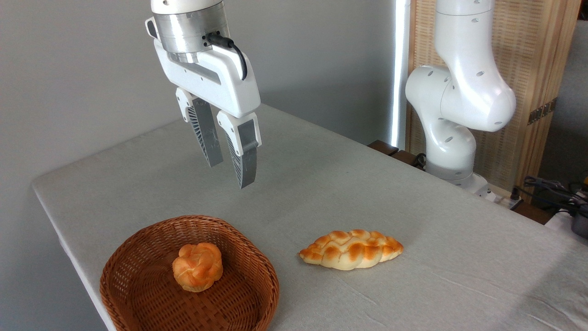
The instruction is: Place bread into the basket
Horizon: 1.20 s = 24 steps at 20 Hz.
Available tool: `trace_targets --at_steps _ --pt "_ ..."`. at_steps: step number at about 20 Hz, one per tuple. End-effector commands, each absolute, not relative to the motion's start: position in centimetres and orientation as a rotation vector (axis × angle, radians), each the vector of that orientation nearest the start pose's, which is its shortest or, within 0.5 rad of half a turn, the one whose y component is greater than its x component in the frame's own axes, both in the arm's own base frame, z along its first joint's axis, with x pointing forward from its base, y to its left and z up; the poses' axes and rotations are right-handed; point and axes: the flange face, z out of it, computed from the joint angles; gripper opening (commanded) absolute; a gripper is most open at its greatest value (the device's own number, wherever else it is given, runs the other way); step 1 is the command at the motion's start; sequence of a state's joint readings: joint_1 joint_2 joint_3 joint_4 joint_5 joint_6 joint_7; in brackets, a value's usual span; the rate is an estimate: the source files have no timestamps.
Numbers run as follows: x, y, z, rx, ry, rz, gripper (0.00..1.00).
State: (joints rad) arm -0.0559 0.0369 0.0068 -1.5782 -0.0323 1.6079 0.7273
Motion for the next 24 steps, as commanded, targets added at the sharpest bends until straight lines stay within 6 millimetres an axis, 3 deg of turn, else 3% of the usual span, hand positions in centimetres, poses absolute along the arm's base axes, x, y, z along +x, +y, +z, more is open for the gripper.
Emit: trace_targets --at_steps 1,5,10,13,16,18,22,23,24 --pt "53.7 -2.5 59.6 -2.863 1.378 -0.008 1.00" --pt "48.7 -0.2 56.4 -2.702 1.733 0.038 1.00" --pt "44.8 0.8 49.7 -2.591 1.850 0.067 1.00" --pt "44.2 1.4 46.0 -2.498 1.860 0.151 1.00" --pt "43.5 2.3 43.1 -2.415 1.982 0.147 1.00" --pt "43.5 4.1 42.8 -2.392 2.003 0.127 1.00" --pt "43.7 4.2 41.8 -2.256 2.051 0.217 0.99" --pt "43.6 4.2 41.5 -2.252 2.052 0.208 0.97" --pt "43.6 4.2 41.4 -2.253 2.052 0.207 0.88"
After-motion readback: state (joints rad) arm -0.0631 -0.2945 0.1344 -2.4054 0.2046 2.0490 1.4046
